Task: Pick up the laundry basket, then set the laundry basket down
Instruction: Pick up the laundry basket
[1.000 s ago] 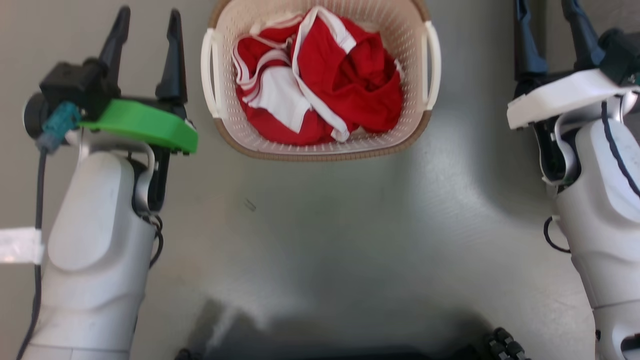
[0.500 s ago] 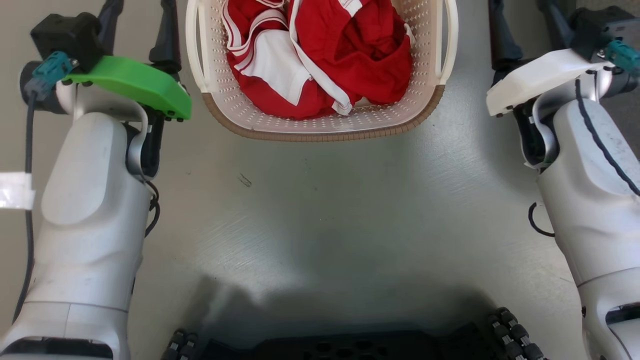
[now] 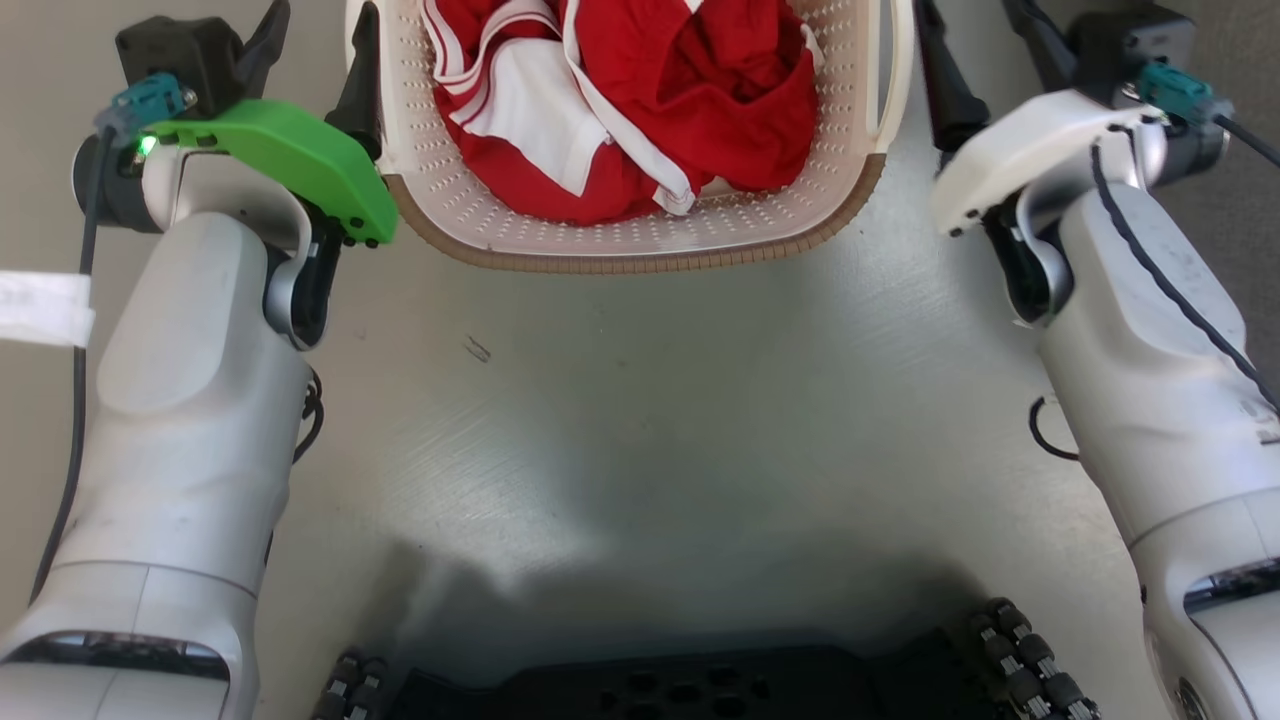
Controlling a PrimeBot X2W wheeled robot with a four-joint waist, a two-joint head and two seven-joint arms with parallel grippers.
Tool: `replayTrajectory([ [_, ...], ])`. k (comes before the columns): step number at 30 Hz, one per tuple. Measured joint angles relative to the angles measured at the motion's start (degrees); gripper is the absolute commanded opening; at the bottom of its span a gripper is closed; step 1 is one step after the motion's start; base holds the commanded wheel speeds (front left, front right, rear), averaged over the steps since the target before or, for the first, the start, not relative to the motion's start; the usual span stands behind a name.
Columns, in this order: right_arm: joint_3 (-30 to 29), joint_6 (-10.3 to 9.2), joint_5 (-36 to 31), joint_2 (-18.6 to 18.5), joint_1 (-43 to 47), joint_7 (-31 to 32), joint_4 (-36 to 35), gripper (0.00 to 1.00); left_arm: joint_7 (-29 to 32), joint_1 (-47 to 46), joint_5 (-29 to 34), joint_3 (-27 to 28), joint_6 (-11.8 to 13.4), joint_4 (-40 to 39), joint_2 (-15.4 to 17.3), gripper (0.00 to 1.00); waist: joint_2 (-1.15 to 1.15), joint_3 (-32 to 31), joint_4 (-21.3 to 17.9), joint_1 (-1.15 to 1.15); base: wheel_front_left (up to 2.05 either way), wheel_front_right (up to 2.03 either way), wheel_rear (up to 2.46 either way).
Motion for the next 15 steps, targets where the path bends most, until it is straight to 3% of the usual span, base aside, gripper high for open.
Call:
replayTrajectory([
  [15,3.19,0.83,-0.15,1.19,-4.69,0.64,7.05,1.00,2.54,-3.98,-1.67,-1.05,-0.45,8.16,-0.23,1.00,0.00,3.43,-1.11,0.00,0.00,0.00,0.00],
])
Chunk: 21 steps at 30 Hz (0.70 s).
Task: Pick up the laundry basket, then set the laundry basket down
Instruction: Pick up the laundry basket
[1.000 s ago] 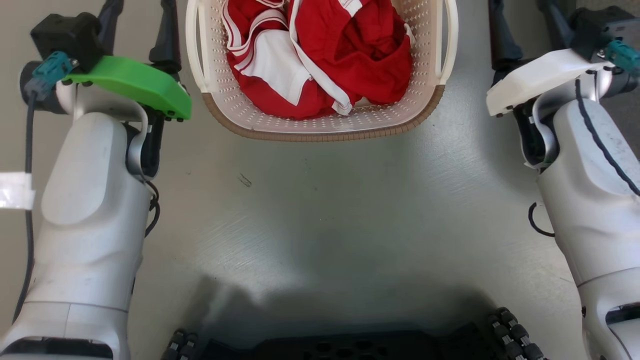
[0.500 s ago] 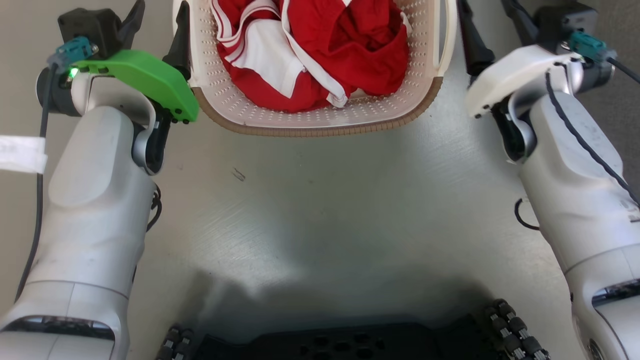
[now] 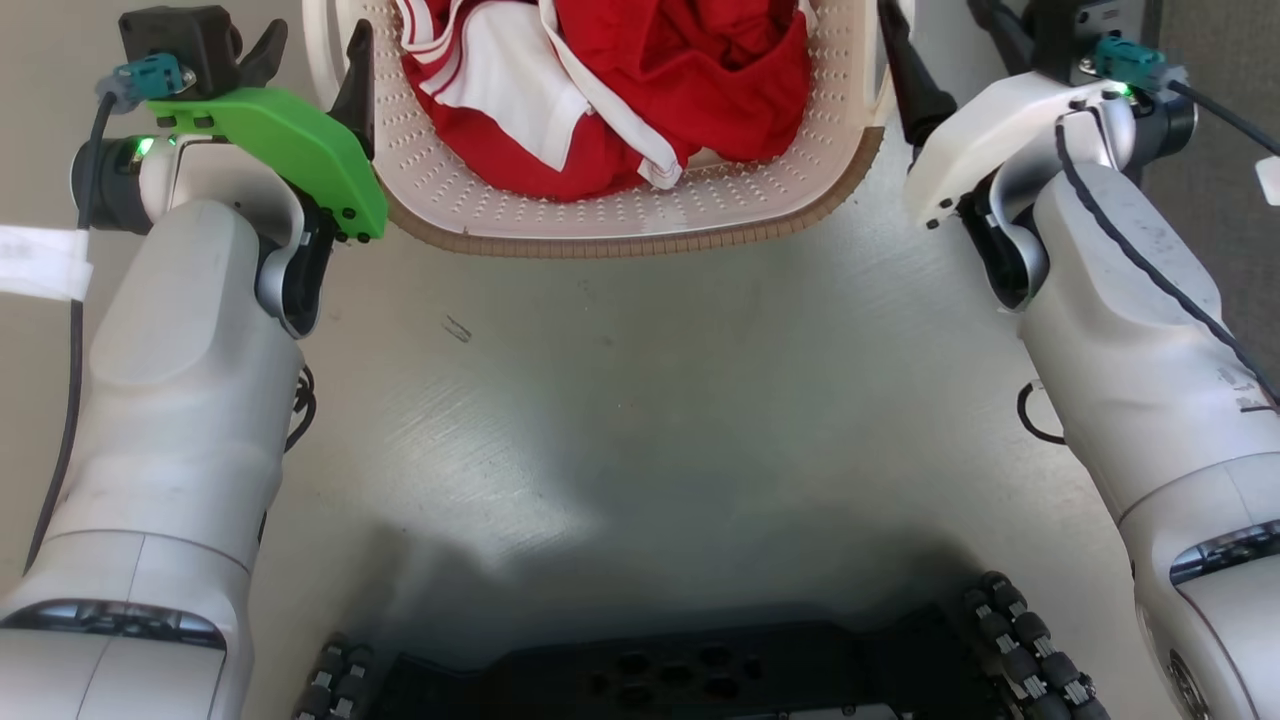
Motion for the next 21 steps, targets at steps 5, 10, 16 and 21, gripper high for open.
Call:
replayTrajectory([
  [5,0.79,0.45,0.08,0.54,-0.98,0.30,1.96,1.00,0.78,-1.42,-0.56,-1.03,-0.03,2.10,-0.18,1.00,0.00,1.19,-0.09,0.00,0.00,0.00,0.00],
  [10,1.49,0.48,0.14,0.76,-1.94,0.27,3.61,1.00,0.99,-2.30,-1.26,-1.54,-0.03,3.37,-0.34,1.00,0.00,1.99,-0.02,0.00,0.00,0.00,0.00],
  [16,1.94,1.04,0.96,1.07,-3.31,0.26,5.39,0.00,1.25,-3.44,-1.90,-3.11,-0.19,4.77,-0.67,0.00,0.00,2.36,0.05,0.00,0.00,0.00,0.00],
  [21,2.05,1.14,1.58,1.68,-4.05,0.24,6.99,0.00,0.91,-3.77,-2.80,-3.64,-0.31,5.71,-1.37,0.00,0.00,2.10,0.11,0.00,0.00,0.00,0.00],
])
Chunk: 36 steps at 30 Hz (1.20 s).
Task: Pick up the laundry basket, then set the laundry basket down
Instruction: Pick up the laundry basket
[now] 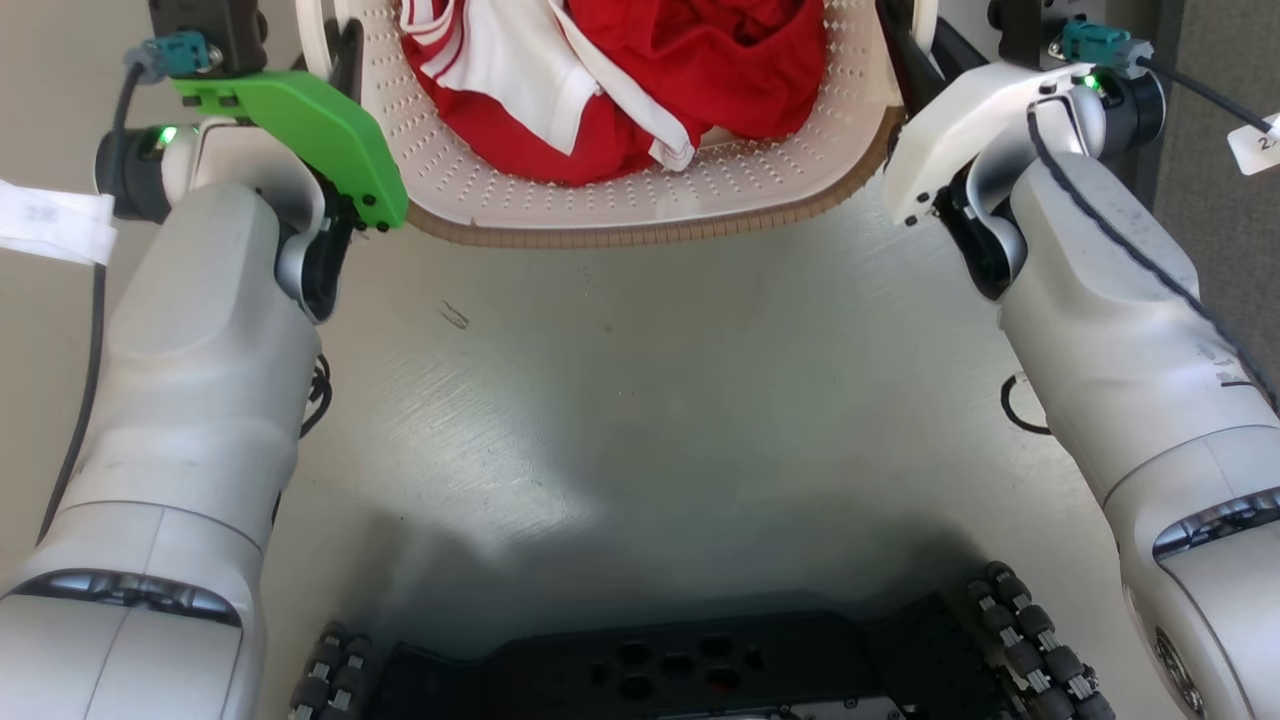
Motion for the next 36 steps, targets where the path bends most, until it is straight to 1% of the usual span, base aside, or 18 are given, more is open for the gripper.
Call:
replayTrajectory([
  [8,0.18,0.00,0.23,0.30,0.01,-0.04,2.99,0.00,-0.58,0.01,-1.36,-1.16,-0.15,2.53,-0.36,0.00,0.00,-2.14,-0.08,0.00,0.00,0.00,0.00],
  [15,0.13,0.03,1.12,1.01,0.13,-0.07,5.87,0.00,-0.94,0.48,-2.94,-1.74,-0.18,4.78,-0.77,0.00,0.00,-5.47,-0.27,0.00,0.00,0.00,0.00],
  [18,0.15,0.35,1.18,1.04,0.23,-0.07,6.58,0.00,-0.90,0.80,-3.24,-2.00,-0.18,5.32,-0.98,0.00,0.00,-6.46,-0.34,0.00,0.00,0.00,0.00],
  [27,1.01,0.54,3.65,1.26,2.26,-0.05,8.71,0.00,1.07,2.82,-5.57,-3.01,-0.19,7.21,-1.65,0.00,0.00,-11.21,-0.54,0.00,0.00,0.00,0.00],
  [29,1.38,0.85,4.13,1.36,2.74,0.01,9.21,0.00,1.85,3.47,-6.08,-3.13,-0.19,7.90,-1.76,0.00,0.00,-12.34,-0.60,0.00,0.00,0.00,0.00],
  [36,2.75,1.01,5.66,1.53,4.84,1.45,10.02,0.00,3.83,5.39,-7.33,-3.56,-0.20,8.56,-1.91,0.00,0.00,-16.48,-0.88,0.00,0.00,0.00,0.00],
])
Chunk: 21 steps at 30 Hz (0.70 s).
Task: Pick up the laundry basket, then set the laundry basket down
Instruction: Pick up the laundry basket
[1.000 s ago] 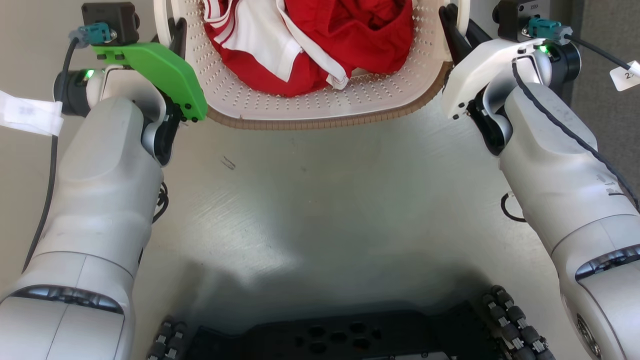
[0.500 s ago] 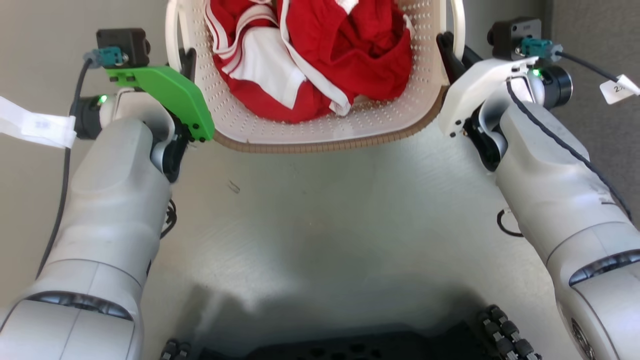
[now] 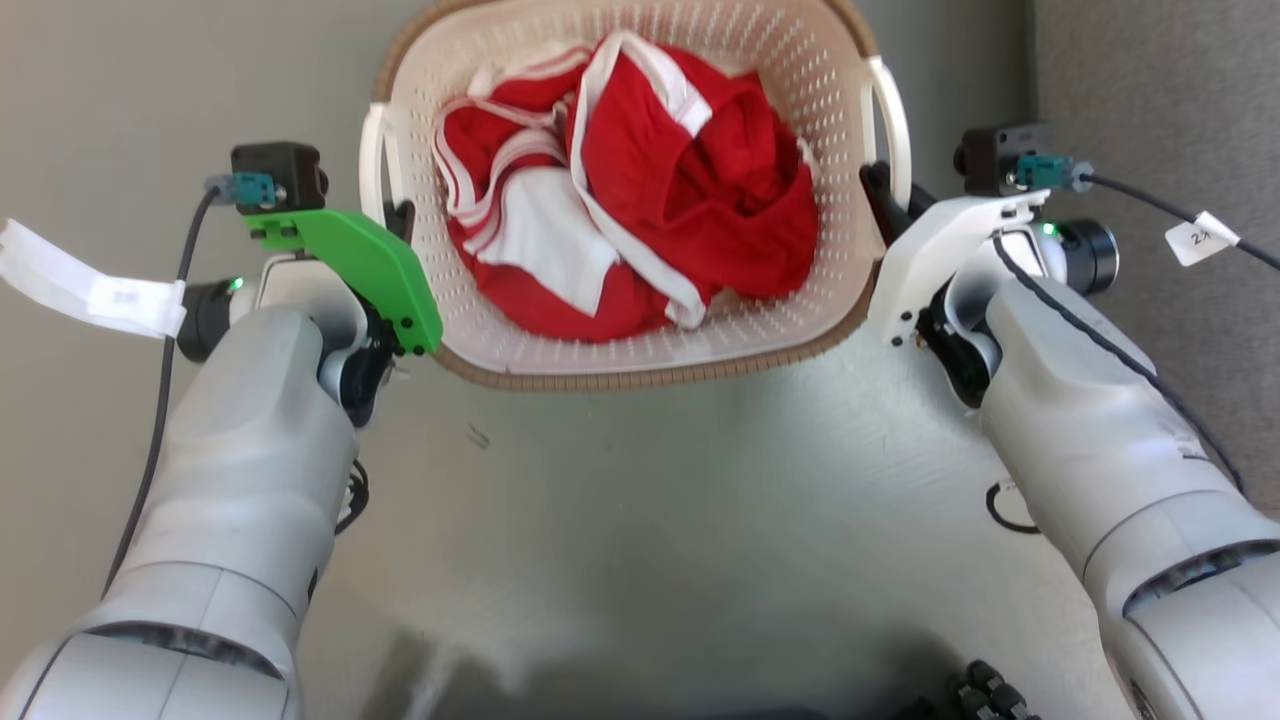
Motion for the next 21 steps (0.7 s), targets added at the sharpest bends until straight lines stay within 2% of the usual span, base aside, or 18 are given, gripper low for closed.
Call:
replayTrajectory([
  [10,2.02,0.26,3.59,0.35,3.99,3.68,0.70,0.00,3.31,3.38,-2.72,-0.80,-0.09,1.53,-0.25,0.00,0.00,-6.00,-0.21,0.00,0.00,0.00,0.00],
  [21,6.35,0.26,9.33,0.16,9.49,8.64,-1.74,0.00,6.34,7.32,-4.36,-0.91,-0.15,2.81,-0.19,0.00,0.00,-12.80,-0.42,0.00,0.00,0.00,0.00],
])
